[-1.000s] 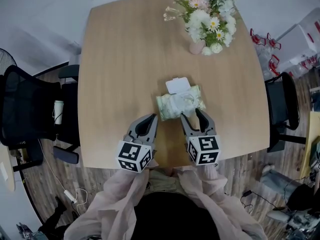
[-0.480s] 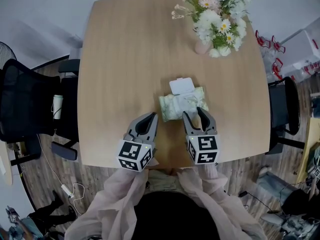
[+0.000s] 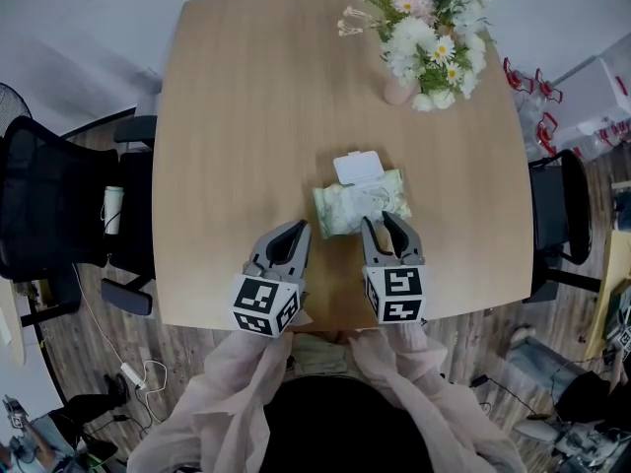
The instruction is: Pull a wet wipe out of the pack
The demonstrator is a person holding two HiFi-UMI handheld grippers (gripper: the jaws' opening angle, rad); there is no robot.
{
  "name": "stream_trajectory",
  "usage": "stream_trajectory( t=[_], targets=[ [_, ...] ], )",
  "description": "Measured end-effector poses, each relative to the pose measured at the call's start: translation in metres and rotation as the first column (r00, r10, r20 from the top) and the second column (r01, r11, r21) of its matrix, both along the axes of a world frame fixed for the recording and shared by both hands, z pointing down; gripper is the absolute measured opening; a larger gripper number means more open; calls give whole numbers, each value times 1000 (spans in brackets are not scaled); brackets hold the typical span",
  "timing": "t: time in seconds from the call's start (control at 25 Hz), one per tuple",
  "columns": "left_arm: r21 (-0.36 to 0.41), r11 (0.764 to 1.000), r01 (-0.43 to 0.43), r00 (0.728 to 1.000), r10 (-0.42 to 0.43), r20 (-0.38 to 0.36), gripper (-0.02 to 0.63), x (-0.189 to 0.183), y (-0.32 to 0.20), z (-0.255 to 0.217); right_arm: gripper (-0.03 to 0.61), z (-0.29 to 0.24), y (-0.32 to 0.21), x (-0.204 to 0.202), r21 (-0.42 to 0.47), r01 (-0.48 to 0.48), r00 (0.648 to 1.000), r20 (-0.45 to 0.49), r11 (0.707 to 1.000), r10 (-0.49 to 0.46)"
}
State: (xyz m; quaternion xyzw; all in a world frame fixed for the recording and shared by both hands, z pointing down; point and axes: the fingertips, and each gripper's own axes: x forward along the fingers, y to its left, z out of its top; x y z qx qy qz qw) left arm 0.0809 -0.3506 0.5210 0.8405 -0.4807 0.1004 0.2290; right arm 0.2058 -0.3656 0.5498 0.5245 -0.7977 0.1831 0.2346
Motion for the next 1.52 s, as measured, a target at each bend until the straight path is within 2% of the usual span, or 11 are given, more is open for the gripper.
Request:
stream_trajectory(
  t=[0.32, 0.88, 1.52],
  targets=[
    [-5, 1000, 6, 1000, -6, 5, 11, -2, 2, 2, 24, 0, 1, -9, -11, 9, 999, 45, 1000, -8],
    [1, 1000, -5, 1000, 5, 14, 11, 1, 6, -2, 17, -4, 3, -9, -8, 35, 997, 67, 999, -34],
    [28, 999, -44, 999, 43, 20, 11, 6, 14, -12, 17, -19, 19, -7, 10, 21, 996, 89, 1000, -22]
  ],
)
